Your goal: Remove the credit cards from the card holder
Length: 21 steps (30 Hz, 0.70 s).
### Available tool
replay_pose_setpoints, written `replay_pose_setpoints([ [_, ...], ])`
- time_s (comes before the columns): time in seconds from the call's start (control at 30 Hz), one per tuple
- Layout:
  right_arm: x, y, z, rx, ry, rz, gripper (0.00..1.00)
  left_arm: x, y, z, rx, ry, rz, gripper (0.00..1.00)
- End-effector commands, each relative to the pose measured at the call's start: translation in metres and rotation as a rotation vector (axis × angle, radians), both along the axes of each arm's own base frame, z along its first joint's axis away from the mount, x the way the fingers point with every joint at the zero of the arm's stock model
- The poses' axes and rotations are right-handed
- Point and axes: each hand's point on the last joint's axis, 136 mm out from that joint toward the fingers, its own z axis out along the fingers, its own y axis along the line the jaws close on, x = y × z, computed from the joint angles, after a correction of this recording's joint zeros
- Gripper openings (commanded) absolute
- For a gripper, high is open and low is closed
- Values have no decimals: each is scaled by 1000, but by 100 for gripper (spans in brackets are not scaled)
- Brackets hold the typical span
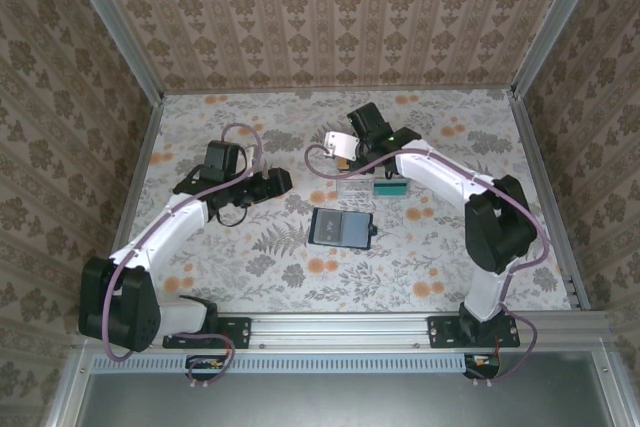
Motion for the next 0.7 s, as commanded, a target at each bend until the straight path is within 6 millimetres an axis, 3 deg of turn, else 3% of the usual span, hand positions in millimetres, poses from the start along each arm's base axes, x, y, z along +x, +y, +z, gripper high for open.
replay_pose_setpoints([
  [0.0,-15,5,45,229,-11,-107,20,-1,-10,-3,-46,13,-24,84],
  [0.13,-40,2,51,397,94,-249,15,-4,-23,-11,-47,40,-43,74],
  [0.27,-76,3,36,528,238,-387,13,-8,-39,-22,-27,73,-76,67],
  [0.47,-124,-6,-4,602,396,-606,13,-19,-64,-36,-7,118,-146,54],
  [0.67,-162,-7,-54,580,529,-751,13,-30,-82,-53,8,168,-206,25],
])
